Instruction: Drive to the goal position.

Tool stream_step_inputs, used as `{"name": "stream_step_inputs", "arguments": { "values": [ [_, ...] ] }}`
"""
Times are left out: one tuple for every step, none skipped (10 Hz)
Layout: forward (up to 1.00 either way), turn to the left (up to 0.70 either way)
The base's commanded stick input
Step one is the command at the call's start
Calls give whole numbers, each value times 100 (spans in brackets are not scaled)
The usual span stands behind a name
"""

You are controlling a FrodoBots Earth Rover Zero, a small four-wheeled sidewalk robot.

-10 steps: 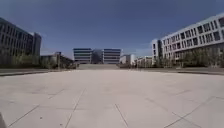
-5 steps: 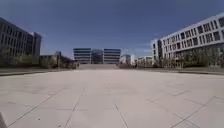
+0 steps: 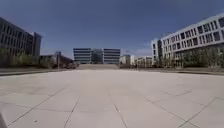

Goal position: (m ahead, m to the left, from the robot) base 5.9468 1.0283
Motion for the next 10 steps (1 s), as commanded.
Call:
{"name": "stream_step_inputs", "arguments": {
  "values": [
    [9, -5],
    [9, -5],
    [9, -5],
    [9, -5],
    [9, -5],
    [9, -5],
    [9, -5],
    [9, -5],
    [9, -5],
    [9, -5]
  ]
}}
